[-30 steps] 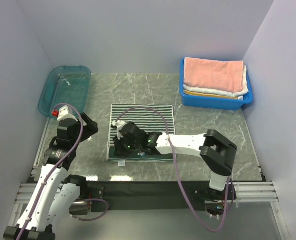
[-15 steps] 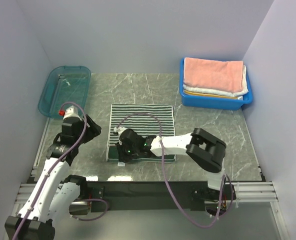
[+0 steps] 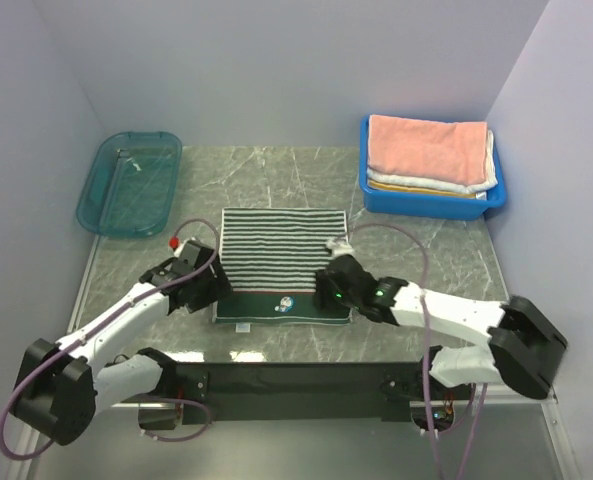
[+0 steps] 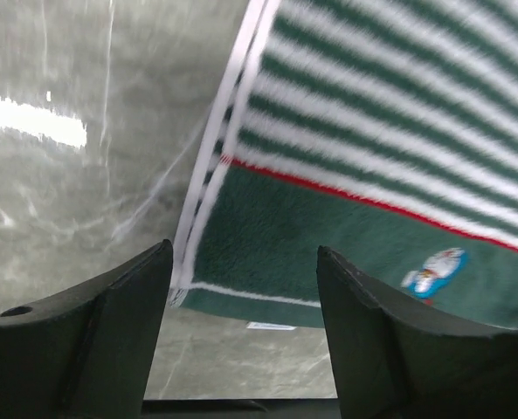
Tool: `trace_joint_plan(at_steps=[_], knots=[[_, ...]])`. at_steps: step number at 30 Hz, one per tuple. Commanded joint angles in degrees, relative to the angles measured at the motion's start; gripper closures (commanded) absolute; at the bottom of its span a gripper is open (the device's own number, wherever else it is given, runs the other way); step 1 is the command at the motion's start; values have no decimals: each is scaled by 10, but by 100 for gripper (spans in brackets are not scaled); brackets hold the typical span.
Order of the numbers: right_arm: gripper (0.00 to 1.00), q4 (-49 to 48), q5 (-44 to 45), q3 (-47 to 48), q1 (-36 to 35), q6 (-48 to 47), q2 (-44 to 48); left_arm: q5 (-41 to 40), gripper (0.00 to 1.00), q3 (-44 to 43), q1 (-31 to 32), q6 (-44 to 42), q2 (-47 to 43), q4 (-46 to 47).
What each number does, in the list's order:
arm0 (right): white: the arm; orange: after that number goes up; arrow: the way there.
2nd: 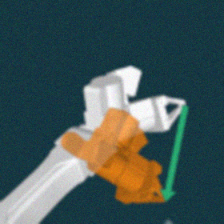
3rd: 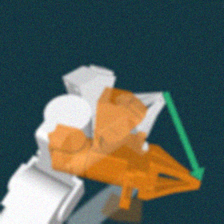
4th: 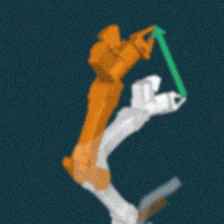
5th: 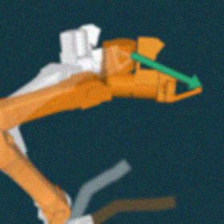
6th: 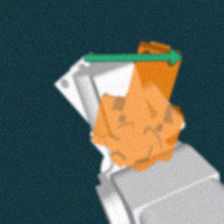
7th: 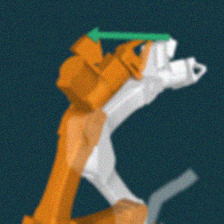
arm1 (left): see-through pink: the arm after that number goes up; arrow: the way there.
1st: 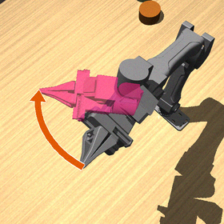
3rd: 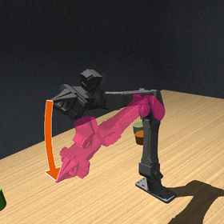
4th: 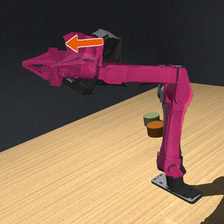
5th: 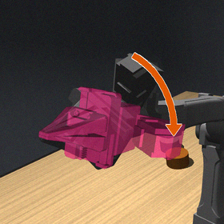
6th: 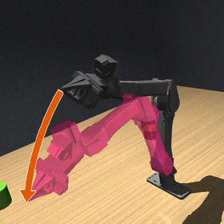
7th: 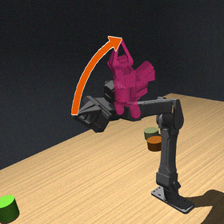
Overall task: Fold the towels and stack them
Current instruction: Fold the towel
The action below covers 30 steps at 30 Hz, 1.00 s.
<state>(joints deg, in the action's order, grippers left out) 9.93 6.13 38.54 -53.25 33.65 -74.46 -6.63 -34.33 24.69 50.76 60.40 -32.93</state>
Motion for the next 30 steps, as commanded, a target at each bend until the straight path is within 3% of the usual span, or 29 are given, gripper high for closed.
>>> trace_joint_plan(at_steps=[1,9,18,22,26,30], knots=[[47,45,34,-65,32,51,90,-47,27,12,29,46,9,-13],[45,73,40,-139,59,86,203,-87,26,10,86,75,64,-29],[45,82,36,-151,72,97,212,-113,31,12,107,104,65,-56],[45,90,34,-152,72,105,210,-102,45,22,108,106,66,-43],[45,95,33,-153,73,115,202,-94,74,25,108,101,71,-34],[45,88,28,-153,73,117,180,-85,91,30,108,93,64,-21]])
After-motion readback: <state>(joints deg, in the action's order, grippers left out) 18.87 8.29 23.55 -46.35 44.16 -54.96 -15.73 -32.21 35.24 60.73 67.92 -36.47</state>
